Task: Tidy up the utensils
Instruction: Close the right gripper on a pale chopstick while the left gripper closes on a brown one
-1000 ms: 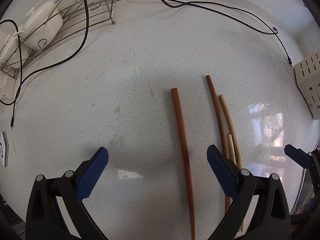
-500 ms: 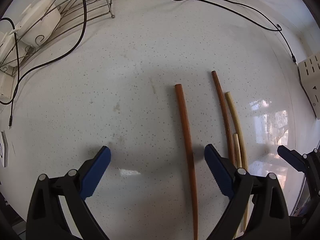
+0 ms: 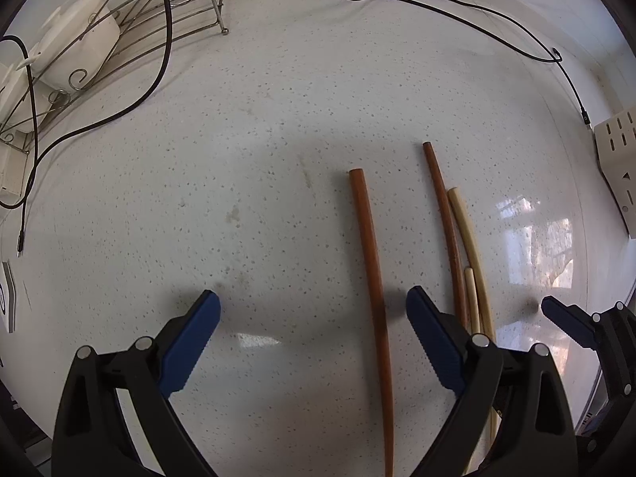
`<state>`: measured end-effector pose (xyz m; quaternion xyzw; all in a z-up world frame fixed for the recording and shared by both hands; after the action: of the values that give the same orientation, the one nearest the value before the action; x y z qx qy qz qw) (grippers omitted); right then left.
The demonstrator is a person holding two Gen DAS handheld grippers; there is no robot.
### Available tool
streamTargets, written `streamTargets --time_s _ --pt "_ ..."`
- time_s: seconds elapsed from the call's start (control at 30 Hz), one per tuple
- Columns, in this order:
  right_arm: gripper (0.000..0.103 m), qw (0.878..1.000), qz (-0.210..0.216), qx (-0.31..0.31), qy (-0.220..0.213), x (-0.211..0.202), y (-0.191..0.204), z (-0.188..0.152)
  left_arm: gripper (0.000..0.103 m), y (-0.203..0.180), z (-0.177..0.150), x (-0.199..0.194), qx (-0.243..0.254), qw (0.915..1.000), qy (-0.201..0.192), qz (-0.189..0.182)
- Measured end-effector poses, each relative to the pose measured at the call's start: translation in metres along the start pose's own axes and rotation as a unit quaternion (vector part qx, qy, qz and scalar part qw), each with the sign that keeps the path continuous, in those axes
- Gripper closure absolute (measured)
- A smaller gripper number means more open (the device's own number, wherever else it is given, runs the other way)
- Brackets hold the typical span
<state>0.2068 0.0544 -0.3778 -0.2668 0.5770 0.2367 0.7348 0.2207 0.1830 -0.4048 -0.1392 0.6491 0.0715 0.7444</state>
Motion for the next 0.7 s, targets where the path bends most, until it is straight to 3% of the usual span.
streamTargets --time_s 0.17,0.43,0.53,0.63,0.7 --pt "0.049 1.0 0.008 0.015 0.011 0.001 -0.003 0.002 0.01 0.0 0.001 0.0 0.0 1.0 -0.001 0.0" --pt "0.069 0.999 0.007 0.02 0.028 0.002 -0.008 0.013 0.014 -0.001 0.0 -0.001 0.003 1.0 0.0 0.001" --pt "0.075 0.999 0.006 0.021 0.031 0.002 -0.009 0.017 0.027 -0.004 0.001 -0.004 0.01 0.9999 0.003 0.001" --pt "0.089 0.999 0.006 0.024 0.034 0.001 -0.01 0.019 0.045 -0.008 0.003 -0.007 0.019 0.9997 0.013 0.001" --pt "0.096 0.999 0.011 0.03 0.038 0.0 -0.012 0.019 0.066 -0.013 0.003 -0.009 0.031 0.9993 0.024 0.0"
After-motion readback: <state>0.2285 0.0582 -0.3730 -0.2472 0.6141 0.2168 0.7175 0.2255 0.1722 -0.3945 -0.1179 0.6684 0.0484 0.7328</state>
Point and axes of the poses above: each gripper's, at about its wrist camera, not at the fingertips, and x roughly the way its jaws point, y to its left, z to its top, the point moved 4 cm from there along x, roughly the way its jaws point, and after that the axes turned 7 degrees about -z, right-handed, at the moved point
